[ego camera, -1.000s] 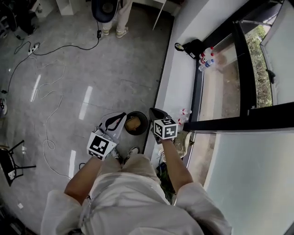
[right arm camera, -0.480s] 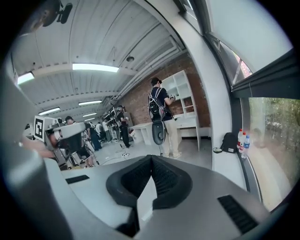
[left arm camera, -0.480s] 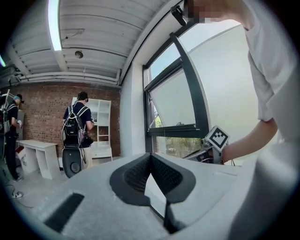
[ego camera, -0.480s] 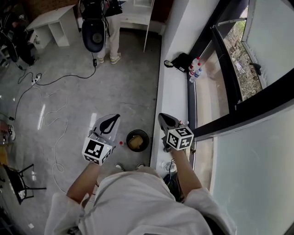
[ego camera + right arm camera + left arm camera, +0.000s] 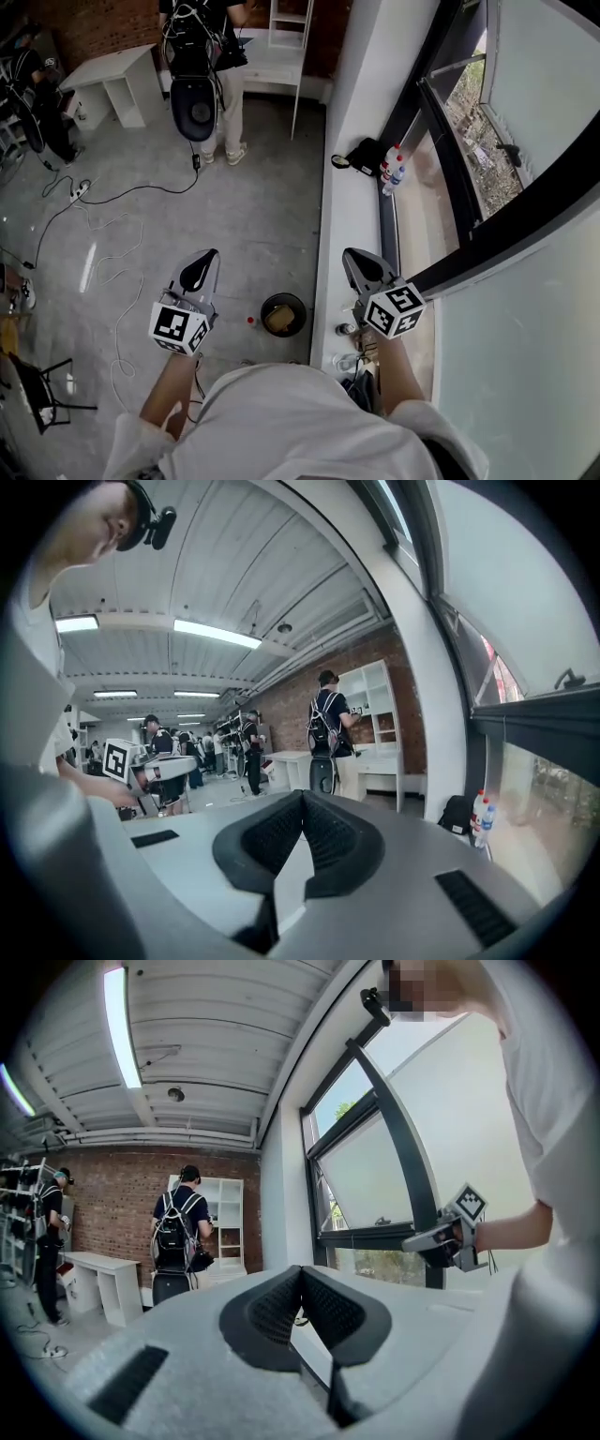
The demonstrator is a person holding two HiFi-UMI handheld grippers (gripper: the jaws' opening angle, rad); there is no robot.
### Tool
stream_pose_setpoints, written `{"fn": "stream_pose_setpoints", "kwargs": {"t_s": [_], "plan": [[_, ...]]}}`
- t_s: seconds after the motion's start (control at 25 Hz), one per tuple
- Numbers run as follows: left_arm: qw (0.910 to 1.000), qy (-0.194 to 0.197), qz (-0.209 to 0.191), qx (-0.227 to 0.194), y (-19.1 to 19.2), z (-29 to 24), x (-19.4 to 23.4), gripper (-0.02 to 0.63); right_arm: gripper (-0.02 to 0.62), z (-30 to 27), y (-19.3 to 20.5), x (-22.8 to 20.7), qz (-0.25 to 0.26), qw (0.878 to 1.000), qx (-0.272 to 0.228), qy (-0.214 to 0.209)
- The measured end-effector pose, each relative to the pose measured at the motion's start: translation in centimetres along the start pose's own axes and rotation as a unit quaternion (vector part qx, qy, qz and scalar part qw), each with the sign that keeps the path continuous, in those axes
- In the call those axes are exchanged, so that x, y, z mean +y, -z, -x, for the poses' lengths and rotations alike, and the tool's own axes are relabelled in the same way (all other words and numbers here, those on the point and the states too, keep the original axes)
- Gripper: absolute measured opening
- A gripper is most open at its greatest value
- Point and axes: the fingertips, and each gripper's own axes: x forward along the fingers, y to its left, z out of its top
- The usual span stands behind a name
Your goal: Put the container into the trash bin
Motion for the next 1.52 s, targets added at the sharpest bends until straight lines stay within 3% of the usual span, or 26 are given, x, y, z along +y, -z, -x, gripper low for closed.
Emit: {"fn": "stream_pose_setpoints", "kwargs": {"t_s": [0.36, 0.52, 0.72, 1.52], "plan": [[0.9981, -0.046, 0.004, -0.041, -2.6, 3.9, 3.0, 0.017, 0.002, 6.4, -5.2, 0.2, 0.038, 0.993, -0.075, 0.081], [0.9974, -0.057, 0.006, -0.045, -1.9, 5.0, 4.2, 0.015, 0.002, 8.3, -5.4, 0.9, 0.067, 0.988, -0.083, 0.113], [0.9958, -0.072, 0.013, -0.056, -1.9, 6.1, 4.7, 0.017, 0.002, 9.9, -4.7, 1.0, 0.063, 0.984, -0.084, 0.145], [0.9959, -0.065, 0.012, -0.061, -1.3, 8.6, 4.2, 0.017, 0.002, 7.7, -4.4, 3.9, 0.060, 0.987, -0.089, 0.124]]}}
